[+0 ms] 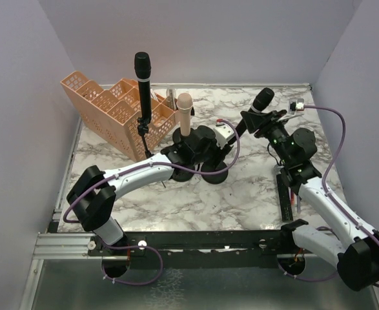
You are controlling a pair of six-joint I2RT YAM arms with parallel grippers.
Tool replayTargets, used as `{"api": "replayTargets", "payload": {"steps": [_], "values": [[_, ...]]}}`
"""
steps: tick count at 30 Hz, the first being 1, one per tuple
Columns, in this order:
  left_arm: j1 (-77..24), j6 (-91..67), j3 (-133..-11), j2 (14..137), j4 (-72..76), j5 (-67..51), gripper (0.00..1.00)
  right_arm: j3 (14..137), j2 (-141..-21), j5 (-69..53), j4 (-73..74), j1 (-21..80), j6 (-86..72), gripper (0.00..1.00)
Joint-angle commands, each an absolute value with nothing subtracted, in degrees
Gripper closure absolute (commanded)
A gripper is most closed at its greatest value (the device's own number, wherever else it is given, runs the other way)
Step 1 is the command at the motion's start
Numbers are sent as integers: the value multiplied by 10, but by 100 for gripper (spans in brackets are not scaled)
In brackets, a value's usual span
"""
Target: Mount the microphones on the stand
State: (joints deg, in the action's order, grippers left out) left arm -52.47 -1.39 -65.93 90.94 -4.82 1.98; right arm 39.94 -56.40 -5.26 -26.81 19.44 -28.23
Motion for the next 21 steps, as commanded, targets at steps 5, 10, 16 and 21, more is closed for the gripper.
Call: {"api": "replayTargets", "payload": {"steps": [5,10,16,21], "values": [[-516,-22,-639,912,-6,-26,64,354,-584,-116,-333,196,-257,99],[-516,-29,-628,915,-2,-36,85,329,-594,-141,-354,195,-245,99],[-516,-39,-620,920,23,-35,100,296,-605,-204,-387,195,-228,99],[-516,-40,-596,918,54,-32,100,253,-588,-209,-379,196,-221,99]]}}
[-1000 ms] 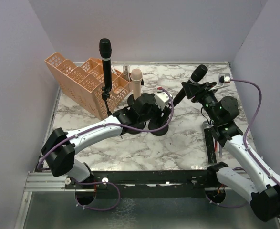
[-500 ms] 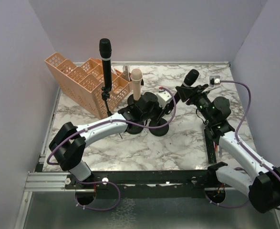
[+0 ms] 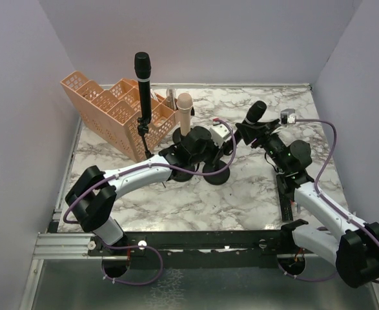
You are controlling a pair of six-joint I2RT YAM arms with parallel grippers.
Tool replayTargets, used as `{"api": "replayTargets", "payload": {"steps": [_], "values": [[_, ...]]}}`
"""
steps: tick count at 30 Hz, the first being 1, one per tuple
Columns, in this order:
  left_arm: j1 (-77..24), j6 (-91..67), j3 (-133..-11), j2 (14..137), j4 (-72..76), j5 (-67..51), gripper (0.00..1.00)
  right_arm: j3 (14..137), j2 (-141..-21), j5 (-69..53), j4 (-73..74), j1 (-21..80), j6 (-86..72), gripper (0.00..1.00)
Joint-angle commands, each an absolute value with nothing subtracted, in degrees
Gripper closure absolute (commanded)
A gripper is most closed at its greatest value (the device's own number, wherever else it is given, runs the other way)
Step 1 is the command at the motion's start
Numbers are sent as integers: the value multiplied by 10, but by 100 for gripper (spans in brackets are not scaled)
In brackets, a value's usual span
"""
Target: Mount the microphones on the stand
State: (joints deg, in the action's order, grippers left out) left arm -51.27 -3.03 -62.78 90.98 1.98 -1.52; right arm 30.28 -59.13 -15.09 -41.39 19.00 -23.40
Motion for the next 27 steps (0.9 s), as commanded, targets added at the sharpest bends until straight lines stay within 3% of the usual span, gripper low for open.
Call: {"api": "replayTargets", "payload": {"steps": [1,8,18,27], "values": [[-516,-39,-591,917,61,-32,100,245,-587,-208,-383,196,-223,99],[-516,-31,-566,913,99,-54,100,252,-625,-197,-337,195,-248,99],[-516,-29,-581,920,90,-57,100,358,-696,-236,-120,195,-270,99],[-516,-46,-581,922,92,-39,100,264,-649,-254,-240,195,-347,99]]}}
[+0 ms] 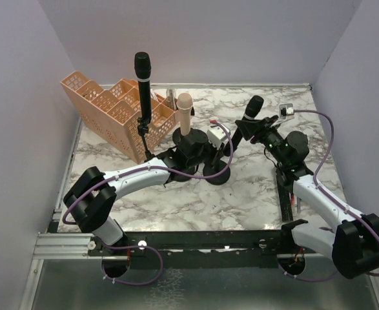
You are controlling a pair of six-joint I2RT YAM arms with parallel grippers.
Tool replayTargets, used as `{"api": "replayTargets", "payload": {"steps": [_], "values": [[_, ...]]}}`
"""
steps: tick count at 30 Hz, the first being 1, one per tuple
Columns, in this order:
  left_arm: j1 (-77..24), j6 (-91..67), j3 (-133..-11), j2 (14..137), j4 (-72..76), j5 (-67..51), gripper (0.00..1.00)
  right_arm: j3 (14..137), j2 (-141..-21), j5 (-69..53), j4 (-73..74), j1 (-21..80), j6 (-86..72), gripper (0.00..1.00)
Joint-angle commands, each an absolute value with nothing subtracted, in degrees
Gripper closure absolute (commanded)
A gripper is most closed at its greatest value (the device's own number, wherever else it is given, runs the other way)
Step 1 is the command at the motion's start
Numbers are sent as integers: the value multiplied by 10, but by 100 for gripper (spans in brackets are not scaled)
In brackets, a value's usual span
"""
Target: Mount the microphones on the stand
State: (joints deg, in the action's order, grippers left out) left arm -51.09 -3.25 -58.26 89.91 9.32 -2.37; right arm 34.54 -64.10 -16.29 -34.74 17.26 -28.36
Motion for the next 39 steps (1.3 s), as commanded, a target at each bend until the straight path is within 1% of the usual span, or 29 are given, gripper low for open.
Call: {"api": "replayTargets", "payload": {"steps": [1,4,7,12,19,26,29,33,39], "values": [[-516,-49,-582,923,92,-40,100,250,-643,-253,-273,196,-353,99],[-516,-55,-582,929,102,-35,100,210,-630,-235,-356,195,-367,99],[-516,-61,-586,939,103,-32,100,198,-631,-214,-379,195,-373,99],[-516,-66,-589,950,103,-28,100,199,-637,-223,-365,197,-371,99],[-516,-72,-586,953,104,-32,100,191,-646,-227,-305,201,-311,99],[-517,-99,-579,966,126,-43,100,194,-629,-91,-227,252,-235,99],[-517,-99,-570,963,136,-47,100,200,-617,-31,-215,281,-215,99],[-517,-83,-570,963,130,-41,100,217,-629,40,-207,323,-189,99],[-517,-63,-561,953,114,-31,100,221,-674,69,-225,363,-185,99]]}}
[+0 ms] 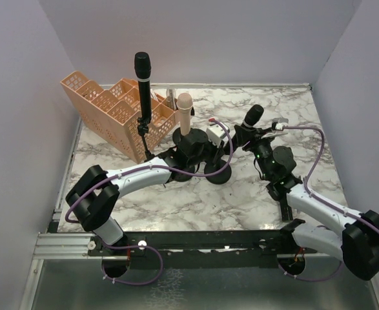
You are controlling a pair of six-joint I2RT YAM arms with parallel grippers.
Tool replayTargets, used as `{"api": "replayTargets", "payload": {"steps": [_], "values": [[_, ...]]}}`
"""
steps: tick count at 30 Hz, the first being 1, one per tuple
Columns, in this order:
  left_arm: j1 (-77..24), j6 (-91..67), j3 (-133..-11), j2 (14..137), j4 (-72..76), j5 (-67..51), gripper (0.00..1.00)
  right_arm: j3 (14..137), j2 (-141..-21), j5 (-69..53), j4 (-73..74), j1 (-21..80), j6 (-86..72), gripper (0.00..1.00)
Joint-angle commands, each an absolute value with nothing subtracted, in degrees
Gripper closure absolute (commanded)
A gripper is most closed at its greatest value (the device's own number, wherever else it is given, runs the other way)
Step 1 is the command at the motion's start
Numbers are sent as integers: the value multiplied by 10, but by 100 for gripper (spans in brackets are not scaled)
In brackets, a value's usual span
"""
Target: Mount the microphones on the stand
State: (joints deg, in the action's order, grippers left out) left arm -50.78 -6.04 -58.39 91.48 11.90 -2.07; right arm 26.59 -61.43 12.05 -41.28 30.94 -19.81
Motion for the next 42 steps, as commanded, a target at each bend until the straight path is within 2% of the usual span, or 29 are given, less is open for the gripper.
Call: {"api": "replayTargets", "payload": {"steps": [1,6,14,42], "values": [[-517,-62,-558,952,114,-32,100,217,-681,75,-230,368,-185,99],[-517,-67,-552,957,117,-46,100,201,-730,96,-254,379,-182,99],[-517,-65,-559,965,115,-58,100,200,-788,47,-282,382,-240,99],[-516,-83,-582,997,108,-48,100,160,-841,54,-325,398,-291,99]]}}
